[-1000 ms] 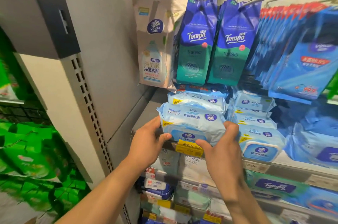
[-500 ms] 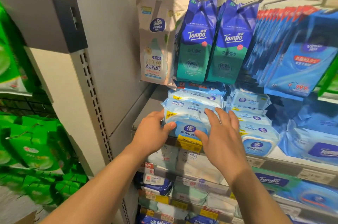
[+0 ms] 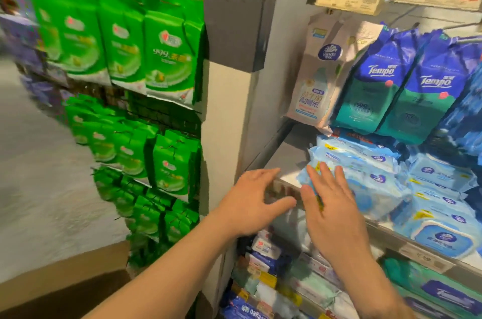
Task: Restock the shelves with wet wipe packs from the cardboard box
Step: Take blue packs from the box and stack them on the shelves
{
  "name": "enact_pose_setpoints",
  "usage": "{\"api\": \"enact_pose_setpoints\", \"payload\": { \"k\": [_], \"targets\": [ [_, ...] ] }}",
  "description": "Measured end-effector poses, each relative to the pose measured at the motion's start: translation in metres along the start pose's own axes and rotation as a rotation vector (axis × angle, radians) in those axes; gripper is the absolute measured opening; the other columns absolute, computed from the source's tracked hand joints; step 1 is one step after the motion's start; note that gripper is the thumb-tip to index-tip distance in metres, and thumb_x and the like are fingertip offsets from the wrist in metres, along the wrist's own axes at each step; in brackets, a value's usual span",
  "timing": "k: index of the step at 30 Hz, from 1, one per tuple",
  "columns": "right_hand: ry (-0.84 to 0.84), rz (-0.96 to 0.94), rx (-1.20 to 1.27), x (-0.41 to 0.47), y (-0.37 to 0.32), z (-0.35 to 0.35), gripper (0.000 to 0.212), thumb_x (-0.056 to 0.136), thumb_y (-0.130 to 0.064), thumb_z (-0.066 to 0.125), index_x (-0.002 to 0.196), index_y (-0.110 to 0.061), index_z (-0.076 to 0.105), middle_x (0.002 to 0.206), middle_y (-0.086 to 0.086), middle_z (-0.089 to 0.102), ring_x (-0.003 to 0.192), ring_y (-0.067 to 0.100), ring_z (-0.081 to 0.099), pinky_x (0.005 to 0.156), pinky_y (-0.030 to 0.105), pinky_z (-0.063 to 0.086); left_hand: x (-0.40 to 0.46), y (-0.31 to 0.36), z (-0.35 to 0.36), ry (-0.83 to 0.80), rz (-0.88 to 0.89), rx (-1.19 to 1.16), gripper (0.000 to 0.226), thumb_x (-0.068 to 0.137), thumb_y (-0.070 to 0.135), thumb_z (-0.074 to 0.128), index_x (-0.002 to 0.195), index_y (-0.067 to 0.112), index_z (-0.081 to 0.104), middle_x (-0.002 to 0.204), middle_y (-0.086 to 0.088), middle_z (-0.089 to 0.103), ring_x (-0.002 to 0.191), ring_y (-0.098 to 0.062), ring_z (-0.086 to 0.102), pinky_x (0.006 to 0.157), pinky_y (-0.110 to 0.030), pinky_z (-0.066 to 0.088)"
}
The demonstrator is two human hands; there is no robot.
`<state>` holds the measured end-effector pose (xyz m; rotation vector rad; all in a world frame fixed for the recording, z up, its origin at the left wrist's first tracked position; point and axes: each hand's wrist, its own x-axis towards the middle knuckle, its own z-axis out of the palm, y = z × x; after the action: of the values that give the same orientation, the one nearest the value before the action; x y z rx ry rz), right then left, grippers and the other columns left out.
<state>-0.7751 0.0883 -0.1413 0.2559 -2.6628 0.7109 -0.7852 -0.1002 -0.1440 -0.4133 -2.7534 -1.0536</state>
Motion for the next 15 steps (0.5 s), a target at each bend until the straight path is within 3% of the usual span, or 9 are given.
{"api": "enact_pose_setpoints", "payload": {
  "k": [4,7,11,15],
  "targets": [
    [-0.133,-0.117,0.113,-0.021,-0.062,0.04,0.071,0.095,-0.065,0.021,0.15,-0.03,0.049,0.16,-0.005,0.041,0.154,0.016,0.025,0.124,0.031,0.017,-0.084,-0.041,-0.029,0.013,-0.05,-0.011,0.076,0.089,0.067,0.051,0.153,0.032,0.029,0.151,0.011,0.039,0.14,-0.005,0.03,0.118,-0.026,0.025],
    [-0.296,-0.195,0.166,-0.05,-0.106,0.077,0.072,0.093,-0.068,0.019,0.148,-0.033,0.052,0.154,-0.01,0.049,0.147,0.009,0.037,0.12,0.026,0.025,-0.159,-0.077,-0.046,0.011,-0.214,-0.026,0.074,0.089,0.067,0.051,0.154,0.037,0.027,0.152,0.013,0.035,0.141,-0.003,0.024,0.118,-0.023,0.02],
    [-0.523,-0.314,0.173,-0.095,-0.163,0.125,0.066,0.098,-0.069,0.016,0.149,-0.04,0.047,0.152,-0.021,0.045,0.142,0.001,0.039,0.118,0.02,0.026,-0.256,-0.133,-0.068,0.041,-0.472,-0.02,0.077,0.087,0.076,0.04,0.154,0.04,0.024,0.155,0.013,0.033,0.144,-0.005,0.021,0.119,-0.028,0.022],
    [-0.728,-0.41,0.183,-0.142,-0.223,0.171,0.066,0.094,-0.071,0.016,0.15,-0.047,0.042,0.152,-0.024,0.043,0.144,0.002,0.038,0.119,0.024,0.029,-0.357,-0.177,-0.092,0.158,-0.742,-0.115,0.077,0.085,0.078,0.036,0.152,0.042,0.026,0.152,0.015,0.035,0.142,-0.004,0.025,0.117,-0.034,0.03]
  ]
}}
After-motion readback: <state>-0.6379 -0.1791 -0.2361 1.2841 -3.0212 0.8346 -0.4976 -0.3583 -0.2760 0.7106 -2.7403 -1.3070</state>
